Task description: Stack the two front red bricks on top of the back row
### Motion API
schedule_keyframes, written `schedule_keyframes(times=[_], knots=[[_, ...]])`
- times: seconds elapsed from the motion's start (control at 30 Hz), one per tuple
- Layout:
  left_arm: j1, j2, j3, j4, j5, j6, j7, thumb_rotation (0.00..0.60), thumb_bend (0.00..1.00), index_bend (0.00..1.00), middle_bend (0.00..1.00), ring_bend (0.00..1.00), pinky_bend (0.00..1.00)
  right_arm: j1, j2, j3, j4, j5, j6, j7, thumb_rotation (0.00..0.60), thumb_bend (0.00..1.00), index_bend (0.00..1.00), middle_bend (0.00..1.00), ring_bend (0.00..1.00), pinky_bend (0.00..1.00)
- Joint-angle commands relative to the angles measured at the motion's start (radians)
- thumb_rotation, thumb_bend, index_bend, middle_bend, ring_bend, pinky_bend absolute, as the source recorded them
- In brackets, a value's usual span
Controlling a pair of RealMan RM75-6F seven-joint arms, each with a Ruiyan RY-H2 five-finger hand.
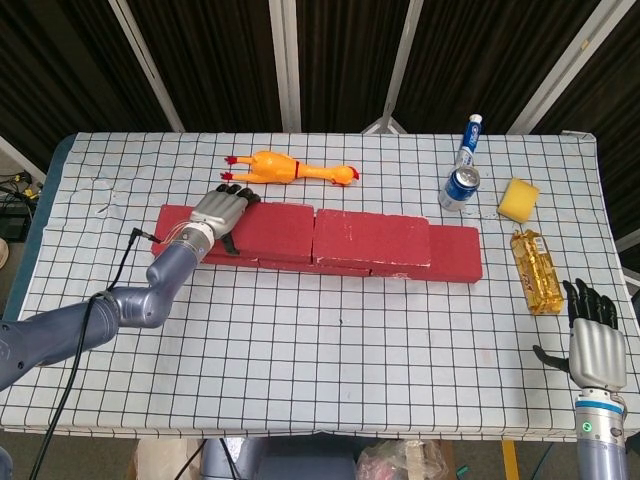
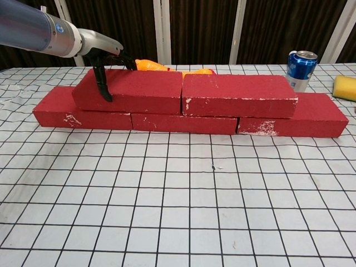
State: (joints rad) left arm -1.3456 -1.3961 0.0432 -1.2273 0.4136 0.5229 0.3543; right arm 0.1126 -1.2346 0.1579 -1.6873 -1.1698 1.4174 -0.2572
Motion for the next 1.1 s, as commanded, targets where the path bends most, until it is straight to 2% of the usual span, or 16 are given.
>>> schedule_keyframes(times=[0.03, 0.57, 1.1], knots=[[-0.001, -0.001, 0.0, 0.0, -0.002, -0.001, 0.0, 0.6, 0.0, 0.14, 0.04, 0.0, 0.04, 0.0, 0.0, 0.001, -0.001, 0.0, 0.002, 0.0, 0.6, 0.16, 0.03, 0.0, 0.0, 0.0], [-0.02, 0.0, 0.017, -0.007, -0.048, -0.007, 0.013, 0.6, 0.0, 0.11, 0.0, 0.0, 0.02, -0.001, 0.0, 0.004, -0.003, 0.005, 0.003, 0.003, 0.6, 0.16, 0.03, 0.0, 0.0, 0.0], [-0.032, 0.008, 0.023, -0.024, -0.066, 0.008, 0.022, 0.6, 0.0, 0.1, 0.0, 0.0, 0.02, 0.0, -0.002, 0.005, -0.005, 0.013, 0.004, -0.005, 0.6, 0.16, 0.03, 0.0, 0.0, 0.0]])
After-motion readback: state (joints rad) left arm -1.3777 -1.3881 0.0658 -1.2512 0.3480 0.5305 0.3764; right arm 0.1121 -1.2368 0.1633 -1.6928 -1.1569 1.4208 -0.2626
